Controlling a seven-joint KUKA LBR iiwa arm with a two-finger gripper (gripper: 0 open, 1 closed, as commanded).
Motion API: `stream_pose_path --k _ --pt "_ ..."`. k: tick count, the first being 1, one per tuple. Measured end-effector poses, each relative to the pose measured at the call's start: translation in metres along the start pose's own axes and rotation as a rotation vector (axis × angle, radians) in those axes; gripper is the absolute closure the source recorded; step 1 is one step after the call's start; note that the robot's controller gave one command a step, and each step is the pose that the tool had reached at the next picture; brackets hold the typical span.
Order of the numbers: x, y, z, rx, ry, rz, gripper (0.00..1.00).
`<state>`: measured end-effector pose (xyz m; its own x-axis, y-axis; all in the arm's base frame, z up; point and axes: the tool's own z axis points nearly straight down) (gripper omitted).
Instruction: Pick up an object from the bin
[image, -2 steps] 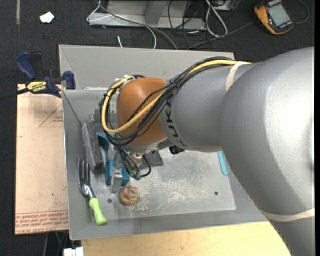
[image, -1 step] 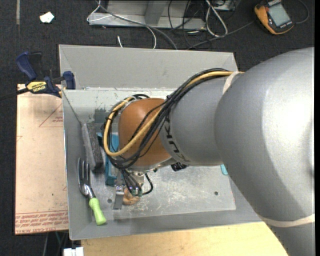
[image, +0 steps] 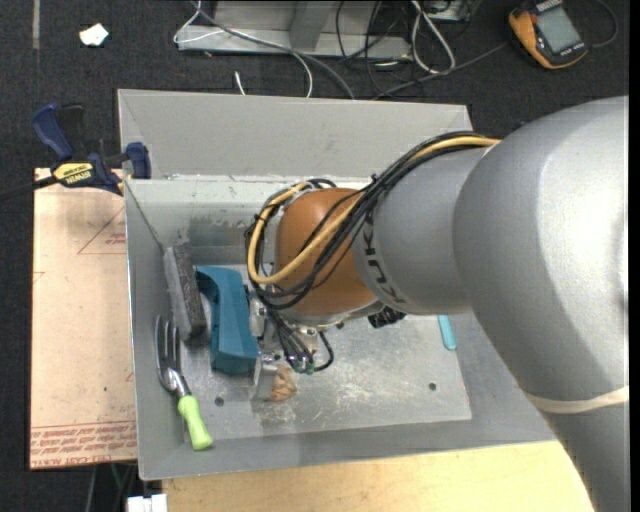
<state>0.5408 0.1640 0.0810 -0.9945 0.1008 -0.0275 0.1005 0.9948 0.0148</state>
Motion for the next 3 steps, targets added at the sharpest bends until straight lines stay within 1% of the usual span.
stream_pose_path --k 1,2,3 --pt "0.051 -0.01 0.009 0.002 0.018 -0.104 0.0" --pt "0.046 -0.025 0.009 -0.002 -0.008 -0.087 1.0" --pt "0.046 -0.025 0.009 -0.002 -0.008 -0.087 1.0"
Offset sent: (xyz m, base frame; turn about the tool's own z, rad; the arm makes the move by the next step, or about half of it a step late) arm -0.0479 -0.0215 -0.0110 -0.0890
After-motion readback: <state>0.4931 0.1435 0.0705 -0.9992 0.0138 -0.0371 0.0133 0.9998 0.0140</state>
